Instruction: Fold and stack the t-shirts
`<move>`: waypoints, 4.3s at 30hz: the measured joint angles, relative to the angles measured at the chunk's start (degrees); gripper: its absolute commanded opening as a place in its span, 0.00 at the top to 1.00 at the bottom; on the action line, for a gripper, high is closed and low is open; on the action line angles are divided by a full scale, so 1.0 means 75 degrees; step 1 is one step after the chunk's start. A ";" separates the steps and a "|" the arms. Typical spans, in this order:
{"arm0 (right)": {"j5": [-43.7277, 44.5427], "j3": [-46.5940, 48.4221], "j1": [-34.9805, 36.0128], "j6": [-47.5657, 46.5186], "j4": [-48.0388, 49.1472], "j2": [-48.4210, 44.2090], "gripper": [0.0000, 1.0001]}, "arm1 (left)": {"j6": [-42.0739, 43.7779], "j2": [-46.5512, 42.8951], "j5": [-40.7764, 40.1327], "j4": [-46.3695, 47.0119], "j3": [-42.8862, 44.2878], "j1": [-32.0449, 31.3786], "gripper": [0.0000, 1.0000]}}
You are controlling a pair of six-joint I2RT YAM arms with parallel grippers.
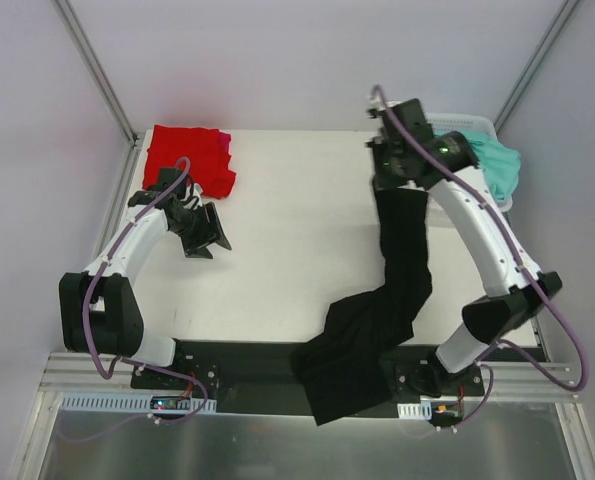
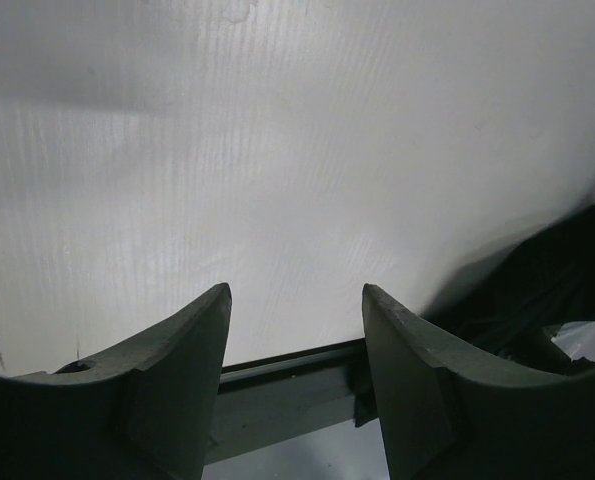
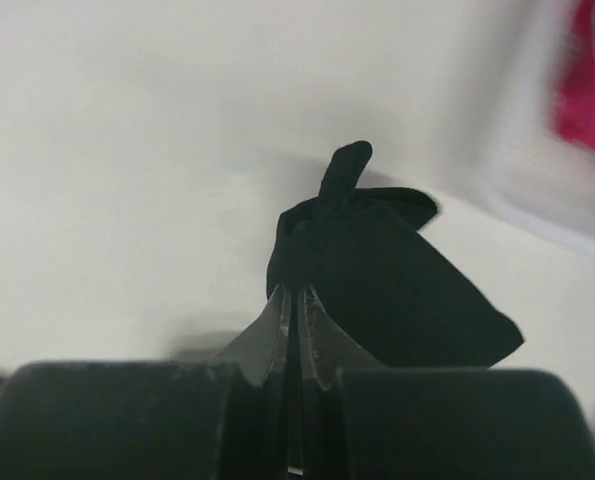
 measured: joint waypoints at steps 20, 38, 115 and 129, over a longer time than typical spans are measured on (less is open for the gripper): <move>-0.3115 -0.0245 0.0137 -0.0446 0.0201 -0.0391 0.99 | 0.0003 0.0000 0.0000 0.0000 0.0000 0.0000 0.45; -0.1874 0.0769 0.0851 -0.0466 -0.0574 0.1763 0.24 | 0.0006 0.0000 -0.0061 -0.0032 0.0020 0.0000 0.45; 0.1763 -0.0889 -0.0160 0.0935 -0.0085 0.3197 0.76 | 0.0041 -0.0172 0.0143 -0.0073 0.0032 0.0003 0.45; 0.1993 0.1833 0.0516 0.0592 -0.0583 0.4100 0.64 | 0.0099 -0.0169 0.0137 -0.0079 0.0032 0.0003 0.45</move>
